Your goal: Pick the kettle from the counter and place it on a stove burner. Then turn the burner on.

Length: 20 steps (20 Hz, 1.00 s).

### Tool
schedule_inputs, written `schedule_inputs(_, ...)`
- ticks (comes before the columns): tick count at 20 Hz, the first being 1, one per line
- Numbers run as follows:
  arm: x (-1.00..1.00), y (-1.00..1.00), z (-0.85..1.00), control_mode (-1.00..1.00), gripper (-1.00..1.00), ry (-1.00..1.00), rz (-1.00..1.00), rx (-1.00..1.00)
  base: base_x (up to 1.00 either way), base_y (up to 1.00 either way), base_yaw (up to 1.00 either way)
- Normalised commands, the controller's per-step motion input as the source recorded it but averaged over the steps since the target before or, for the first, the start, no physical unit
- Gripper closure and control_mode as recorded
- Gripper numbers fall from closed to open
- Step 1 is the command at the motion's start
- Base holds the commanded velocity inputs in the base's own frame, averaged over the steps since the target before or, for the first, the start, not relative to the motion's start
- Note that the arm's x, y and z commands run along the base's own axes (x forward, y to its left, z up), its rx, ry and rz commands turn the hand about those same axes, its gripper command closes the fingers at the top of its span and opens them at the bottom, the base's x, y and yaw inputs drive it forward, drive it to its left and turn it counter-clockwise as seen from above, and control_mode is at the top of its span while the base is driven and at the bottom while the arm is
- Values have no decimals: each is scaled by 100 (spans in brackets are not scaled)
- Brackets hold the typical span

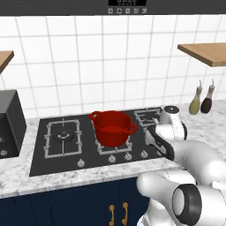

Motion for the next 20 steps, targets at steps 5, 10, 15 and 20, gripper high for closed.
schedule_inputs(5,5,-24,-46,-100,-100,9,0,0,0,0,0)
schedule_inputs(10,0,-5,-30,-100,-100,3,0,10,0,0,0)
schedule_inputs(15,4,8,-18,-100,-100,-1,0,4,0,0,0)
schedule_inputs(20,13,2,-22,-100,-100,-4,0,0,0,0,0)
